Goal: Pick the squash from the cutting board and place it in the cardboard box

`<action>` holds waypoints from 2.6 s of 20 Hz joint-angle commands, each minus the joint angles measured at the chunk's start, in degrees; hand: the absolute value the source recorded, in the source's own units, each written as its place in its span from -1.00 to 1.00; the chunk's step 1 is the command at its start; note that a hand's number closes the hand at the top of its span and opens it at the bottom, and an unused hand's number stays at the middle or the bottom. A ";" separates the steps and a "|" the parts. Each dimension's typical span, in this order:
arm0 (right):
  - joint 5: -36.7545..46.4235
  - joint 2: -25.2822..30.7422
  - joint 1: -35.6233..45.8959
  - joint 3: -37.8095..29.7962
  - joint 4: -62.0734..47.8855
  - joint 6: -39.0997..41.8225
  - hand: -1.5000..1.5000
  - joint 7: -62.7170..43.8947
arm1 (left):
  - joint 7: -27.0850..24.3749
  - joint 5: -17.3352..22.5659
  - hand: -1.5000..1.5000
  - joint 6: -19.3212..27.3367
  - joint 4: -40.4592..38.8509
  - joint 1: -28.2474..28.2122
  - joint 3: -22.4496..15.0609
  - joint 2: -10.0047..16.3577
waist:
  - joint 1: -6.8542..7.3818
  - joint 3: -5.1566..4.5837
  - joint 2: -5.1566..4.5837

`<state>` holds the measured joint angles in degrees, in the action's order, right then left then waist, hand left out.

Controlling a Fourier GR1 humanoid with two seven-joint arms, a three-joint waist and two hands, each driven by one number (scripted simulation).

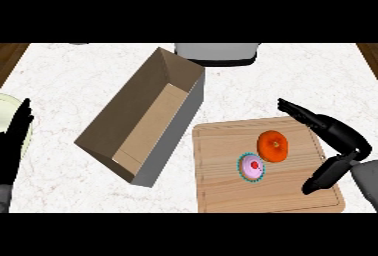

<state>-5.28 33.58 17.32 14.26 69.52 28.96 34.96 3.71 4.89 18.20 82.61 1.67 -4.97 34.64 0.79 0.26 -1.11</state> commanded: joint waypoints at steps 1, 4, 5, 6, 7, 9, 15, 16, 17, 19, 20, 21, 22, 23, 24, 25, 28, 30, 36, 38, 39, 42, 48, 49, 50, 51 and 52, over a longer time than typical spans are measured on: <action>0.20 1.72 1.55 -1.54 -11.54 8.49 -1.00 16.38 | -1.02 -1.12 0.00 -0.89 -3.21 1.14 -0.57 -0.44 | 0.88 0.02 -0.07; 7.51 5.86 5.61 -0.79 -14.67 4.00 -1.00 22.78 | 0.07 -1.62 0.00 -0.65 -4.02 3.25 -0.80 -1.42 | 0.88 0.00 0.20; 10.64 5.25 6.24 1.01 -15.21 0.64 -1.00 24.00 | 1.01 -2.83 0.00 0.24 -5.38 4.97 -1.37 -2.00 | 0.70 -0.01 0.13; 12.35 6.85 8.92 1.30 -15.19 -1.32 -1.00 22.35 | -0.28 -2.79 0.00 -0.48 -4.79 2.77 -1.90 -2.08 | 1.38 -0.05 0.25; 15.62 7.38 9.59 3.23 -13.48 -4.77 -1.00 21.12 | 1.25 -3.46 0.00 0.60 -3.00 2.58 -2.72 -2.76 | 1.44 -0.06 0.47; 20.66 8.90 12.72 7.19 -14.60 -5.90 -1.00 19.88 | 1.03 -3.41 0.00 -0.35 -4.25 4.59 -2.99 -3.09 | 1.96 -0.10 0.20; 27.71 10.75 22.09 13.97 -16.97 -2.05 -1.00 17.08 | 0.81 -4.37 0.00 0.00 -7.68 6.49 -2.06 -4.10 | 1.41 -0.27 0.54; 30.62 9.93 20.27 15.75 -16.09 -6.04 -1.00 17.25 | 0.44 -2.21 0.00 -2.73 -8.44 6.60 0.58 -1.59 | 0.84 -0.27 0.73; 32.00 8.94 21.14 17.36 -16.21 -5.28 -1.00 14.84 | 0.36 -3.87 0.00 -1.17 -6.37 4.80 -1.20 -2.99 | 1.01 -0.26 0.85; 34.89 7.75 24.02 19.36 -18.45 -4.93 -1.00 14.80 | 0.66 -3.79 0.00 -1.84 -7.63 6.25 -0.52 -2.86 | 0.88 -0.26 0.74; 35.83 6.46 23.25 20.33 -17.14 -5.05 -1.00 12.41 | -1.19 -3.81 0.00 -1.67 -9.23 5.75 -0.26 -3.97 | 0.27 -0.29 0.87; 35.86 6.27 26.11 20.31 -19.17 -2.19 -1.00 12.64 | 0.34 -5.22 0.00 0.26 -7.52 5.57 -0.98 -4.74 | 0.63 -0.27 0.86; 36.85 6.52 25.62 21.00 -20.42 -2.64 -1.00 15.36 | -1.48 -5.73 0.00 -0.29 -10.79 6.99 -1.20 -5.68 | 0.19 -0.28 0.75; 37.42 3.10 26.18 21.39 -19.89 -3.20 -1.00 11.73 | -4.44 -3.98 0.00 -3.07 -11.09 5.29 0.78 -3.77 | 0.30 -0.29 0.86; 38.19 5.36 27.87 21.42 -22.74 -1.27 -1.00 14.20 | 0.92 -4.66 0.00 -2.78 -10.25 8.81 0.45 -3.48 | 0.23 -0.25 0.80; 38.97 2.97 24.24 21.87 -19.07 -3.83 -1.00 11.00 | 1.17 -6.15 0.00 -0.62 -5.80 3.93 -0.80 -4.86 | -0.02 -0.24 1.12; 41.62 3.36 26.72 20.59 -21.37 -3.17 -1.00 10.96 | 3.51 -5.26 0.00 -3.39 -5.81 6.78 1.69 -3.41 | -0.33 -0.25 1.08; 42.42 2.08 21.64 21.02 -15.08 -5.07 -1.00 7.59 | 2.40 -6.38 0.00 -2.36 -6.25 5.16 1.91 -4.69 | -0.85 -0.27 1.26; 46.47 -1.78 25.50 18.77 -25.16 -5.87 -1.00 12.60 | 4.65 -7.24 0.00 -4.47 -2.90 4.94 3.57 -4.16 | 0.01 -0.22 1.03; 48.26 -3.19 23.58 18.56 -25.09 -7.95 -1.00 11.96 | -4.30 -7.21 0.00 -5.17 -11.11 3.97 5.41 -6.21 | -0.34 -0.27 0.98; 48.19 -0.66 24.58 18.21 -24.71 -5.30 -1.00 14.86 | 1.59 -7.15 0.00 -5.82 -6.28 4.29 4.65 -5.69 | -0.29 -0.25 1.05; 45.99 -0.51 21.84 17.09 -19.03 -2.90 -1.00 13.83 | 2.57 -7.80 0.00 -5.87 -6.89 5.89 5.39 -5.83 | -0.87 -0.27 1.15; 44.67 -0.25 19.87 17.16 -12.43 -0.79 -1.00 14.50 | -2.08 -9.52 0.00 -5.14 -8.73 3.29 5.66 -7.91 | -0.88 -0.28 1.19; 44.32 0.87 18.87 16.28 -11.07 -0.37 -1.00 14.14 | 0.10 -8.23 0.00 -7.22 -6.24 2.89 7.30 -5.64 | -0.78 -0.26 1.24; 44.04 -0.79 19.66 16.63 -11.43 0.37 -1.00 13.37 | 0.22 -10.42 0.00 -5.35 -6.65 3.72 5.82 -7.08 | -0.73 -0.26 1.19; 43.39 1.12 18.98 16.39 -7.38 2.61 -1.00 12.13 | 0.11 -8.55 0.00 -7.76 -6.64 3.07 7.29 -5.86 | -0.91 -0.28 1.29; 43.54 1.18 16.27 17.11 -6.05 0.89 -1.00 12.52 | -0.29 -9.44 0.00 -6.33 -9.54 5.14 7.62 -6.85 | -1.20 -0.29 1.23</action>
<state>39.09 33.57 36.22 31.82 58.78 24.19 44.05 3.34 -4.01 11.91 74.94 5.47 1.60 28.21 -0.09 -0.02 0.11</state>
